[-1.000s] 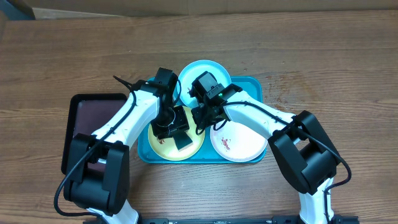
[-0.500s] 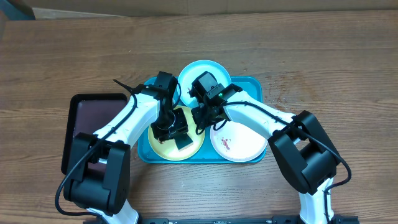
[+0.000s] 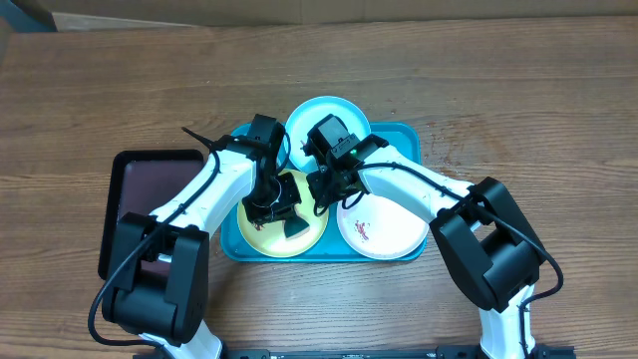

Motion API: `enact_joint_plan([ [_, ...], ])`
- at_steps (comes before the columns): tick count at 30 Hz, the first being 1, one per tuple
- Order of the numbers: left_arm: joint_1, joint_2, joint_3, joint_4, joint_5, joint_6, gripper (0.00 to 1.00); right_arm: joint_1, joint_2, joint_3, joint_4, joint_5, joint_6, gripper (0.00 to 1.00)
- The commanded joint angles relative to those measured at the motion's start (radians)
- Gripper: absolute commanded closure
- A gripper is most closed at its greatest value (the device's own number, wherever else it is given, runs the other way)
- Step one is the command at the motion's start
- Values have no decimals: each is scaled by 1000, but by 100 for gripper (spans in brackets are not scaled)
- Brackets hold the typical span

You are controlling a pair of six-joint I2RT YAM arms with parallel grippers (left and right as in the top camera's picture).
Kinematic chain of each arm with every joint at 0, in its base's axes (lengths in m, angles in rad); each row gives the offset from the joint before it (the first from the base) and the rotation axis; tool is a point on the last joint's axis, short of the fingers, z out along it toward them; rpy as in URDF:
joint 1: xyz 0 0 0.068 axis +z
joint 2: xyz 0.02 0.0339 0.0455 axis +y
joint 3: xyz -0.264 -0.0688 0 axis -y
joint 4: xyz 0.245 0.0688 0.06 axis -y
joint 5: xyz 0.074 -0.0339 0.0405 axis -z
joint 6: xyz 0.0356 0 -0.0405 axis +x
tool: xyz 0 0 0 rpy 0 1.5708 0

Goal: Clean dirty plates on tray and stack at the side
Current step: 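Scrub the yellow plate with the sponge while the right gripper holds it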

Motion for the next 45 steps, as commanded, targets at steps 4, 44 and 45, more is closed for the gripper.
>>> enact_joint_plan([
  [4,-2,8,-25,6,-27,1,96,-1,24,-6,2,19,-1,96],
  [44,-1,8,227,-152,-232,126,96,-1,24,-6,-13,38,-1,96],
  [45,-1,8,219,-129,-171,126,96,-1,24,-6,-13,38,-1,96],
])
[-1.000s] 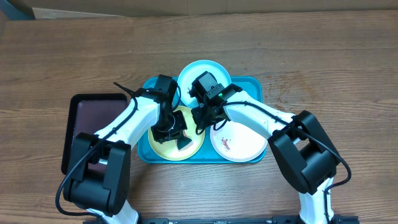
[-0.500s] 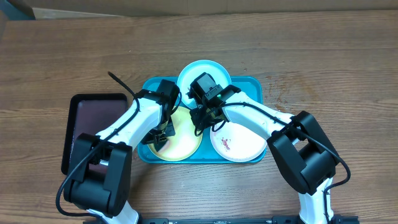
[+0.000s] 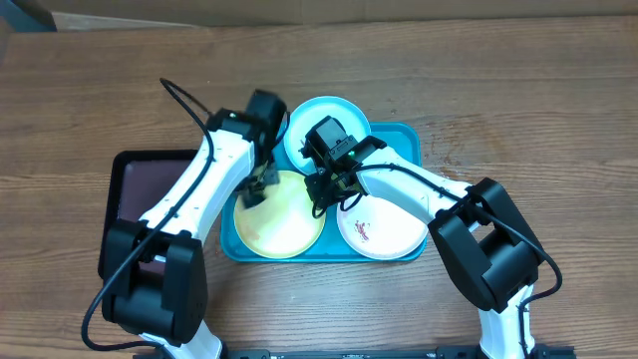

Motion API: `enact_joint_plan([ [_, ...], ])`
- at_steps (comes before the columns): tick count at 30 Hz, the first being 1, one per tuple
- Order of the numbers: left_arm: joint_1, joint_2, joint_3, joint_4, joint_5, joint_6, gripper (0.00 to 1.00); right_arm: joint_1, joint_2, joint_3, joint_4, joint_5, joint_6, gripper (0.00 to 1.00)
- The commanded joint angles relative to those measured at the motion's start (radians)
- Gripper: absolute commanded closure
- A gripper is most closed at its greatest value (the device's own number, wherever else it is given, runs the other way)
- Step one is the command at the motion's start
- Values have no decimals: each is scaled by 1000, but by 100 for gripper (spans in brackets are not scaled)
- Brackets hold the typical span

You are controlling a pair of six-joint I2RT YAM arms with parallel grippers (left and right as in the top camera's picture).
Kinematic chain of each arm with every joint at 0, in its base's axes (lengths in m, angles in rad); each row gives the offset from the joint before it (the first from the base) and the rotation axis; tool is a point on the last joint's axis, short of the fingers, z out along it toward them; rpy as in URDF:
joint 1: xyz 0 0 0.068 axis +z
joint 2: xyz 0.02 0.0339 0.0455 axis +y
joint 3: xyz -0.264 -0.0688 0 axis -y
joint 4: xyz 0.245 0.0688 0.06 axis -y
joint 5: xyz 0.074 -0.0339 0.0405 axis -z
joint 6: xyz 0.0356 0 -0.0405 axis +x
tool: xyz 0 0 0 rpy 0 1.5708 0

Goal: Clean dirty plates on tray and stack at the side
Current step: 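Scrub the yellow plate with the sponge while the right gripper holds it, then lift the sponge with the left gripper and move it left over the black tray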

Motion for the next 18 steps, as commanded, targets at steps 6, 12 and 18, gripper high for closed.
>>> enact_joint_plan([
  [6,1,8,-82,111,393,50,96,-8,22,-6,-7,49,-5,96],
  [12,8,8,-221,187,367,38,96,-8,22,-6,-8,49,-5,96],
  [18,32,8,-276,148,123,27,96,-8,22,-6,-10,49,-5,96],
])
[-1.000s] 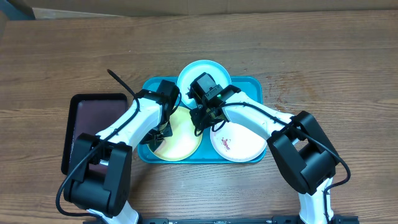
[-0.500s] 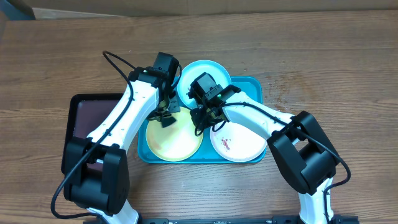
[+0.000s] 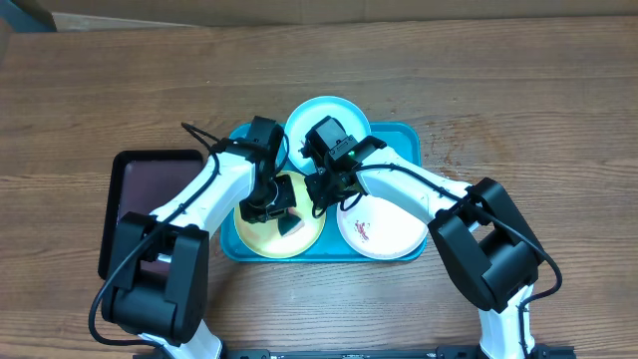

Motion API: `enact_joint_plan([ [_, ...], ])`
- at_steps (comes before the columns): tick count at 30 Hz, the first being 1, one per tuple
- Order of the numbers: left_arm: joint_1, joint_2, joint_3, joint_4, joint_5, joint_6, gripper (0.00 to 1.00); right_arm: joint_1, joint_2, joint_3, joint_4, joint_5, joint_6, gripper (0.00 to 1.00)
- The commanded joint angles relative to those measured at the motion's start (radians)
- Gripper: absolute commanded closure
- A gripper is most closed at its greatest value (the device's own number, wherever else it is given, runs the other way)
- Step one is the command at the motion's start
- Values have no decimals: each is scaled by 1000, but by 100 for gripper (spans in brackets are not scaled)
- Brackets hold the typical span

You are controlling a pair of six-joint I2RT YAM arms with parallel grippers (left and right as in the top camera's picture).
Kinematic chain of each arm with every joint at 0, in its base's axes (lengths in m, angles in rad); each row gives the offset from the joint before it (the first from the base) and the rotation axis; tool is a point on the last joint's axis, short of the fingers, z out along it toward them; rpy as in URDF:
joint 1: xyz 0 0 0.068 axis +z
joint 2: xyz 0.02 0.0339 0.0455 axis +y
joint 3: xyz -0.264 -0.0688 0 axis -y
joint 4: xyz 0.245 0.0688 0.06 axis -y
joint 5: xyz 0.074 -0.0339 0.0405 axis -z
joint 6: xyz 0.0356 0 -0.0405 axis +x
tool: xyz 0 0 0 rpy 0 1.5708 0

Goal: Clean dirty plates on tray and stack at the side
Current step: 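Lift the sponge with the left gripper and move it left over the black tray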

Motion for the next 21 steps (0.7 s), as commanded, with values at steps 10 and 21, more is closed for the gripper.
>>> enact_joint_plan([
  [10,53,7,26,-158,-518,-15,96,-8,22,-6,-10,48,-4,96],
  [21,65,-24,375,-372,-325,-71,96,0,6,6,-14,-10,-2,96],
])
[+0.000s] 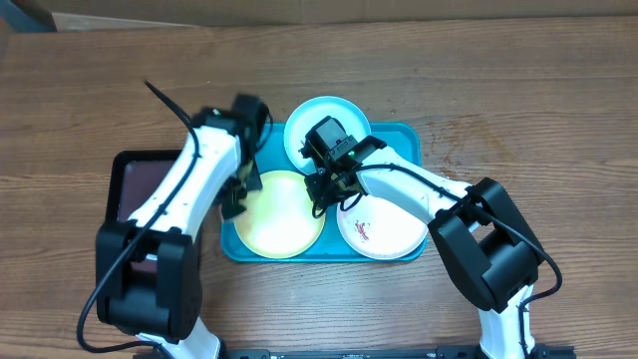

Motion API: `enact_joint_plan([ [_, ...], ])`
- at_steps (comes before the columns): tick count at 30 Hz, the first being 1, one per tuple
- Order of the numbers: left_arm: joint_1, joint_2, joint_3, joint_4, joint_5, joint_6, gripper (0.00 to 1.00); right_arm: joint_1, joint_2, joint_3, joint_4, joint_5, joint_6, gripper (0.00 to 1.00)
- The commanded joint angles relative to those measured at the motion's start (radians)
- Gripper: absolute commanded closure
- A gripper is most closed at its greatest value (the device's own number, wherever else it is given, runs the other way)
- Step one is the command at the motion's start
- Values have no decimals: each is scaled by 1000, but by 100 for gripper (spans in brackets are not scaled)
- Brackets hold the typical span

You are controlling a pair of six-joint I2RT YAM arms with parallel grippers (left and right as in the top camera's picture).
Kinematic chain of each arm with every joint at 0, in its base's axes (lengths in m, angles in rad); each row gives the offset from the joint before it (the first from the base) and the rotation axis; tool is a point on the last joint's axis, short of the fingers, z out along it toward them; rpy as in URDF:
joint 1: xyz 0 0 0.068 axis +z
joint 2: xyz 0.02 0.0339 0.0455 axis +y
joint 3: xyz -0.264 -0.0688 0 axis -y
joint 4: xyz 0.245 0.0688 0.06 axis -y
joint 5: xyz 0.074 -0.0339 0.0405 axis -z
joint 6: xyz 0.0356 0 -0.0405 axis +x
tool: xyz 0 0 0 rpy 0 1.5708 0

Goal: Clean dirty plates on tray and stack at the side
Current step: 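Lift the sponge with the left gripper and move it left over the black tray, then lift the yellow plate with the right gripper and carry it right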

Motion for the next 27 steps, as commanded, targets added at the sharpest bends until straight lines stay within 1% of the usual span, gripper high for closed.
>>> enact_joint_plan([
  [1,14,-39,98,-14,101,-30,96,-1,-1,9,-16,-10,7,96],
  [3,35,-76,128,-18,149,-29,96,-1,-24,10,-21,-27,31,96],
  [6,87,-151,140,-25,190,-29,96,1,-61,10,-30,-61,31,96],
  [11,215,-247,140,-77,190,-21,96,6,-122,10,-40,-65,50,96],
  [16,364,-262,137,-150,192,-8,96,14,-174,10,-46,-59,50,96],
  [19,436,-260,120,-174,197,25,96,19,-199,11,-50,-14,59,96],
  [22,489,-260,99,-175,197,57,96,24,-218,31,-88,74,100,96],
  [27,518,-260,81,-175,197,95,96,47,-224,131,-245,259,99,96],
])
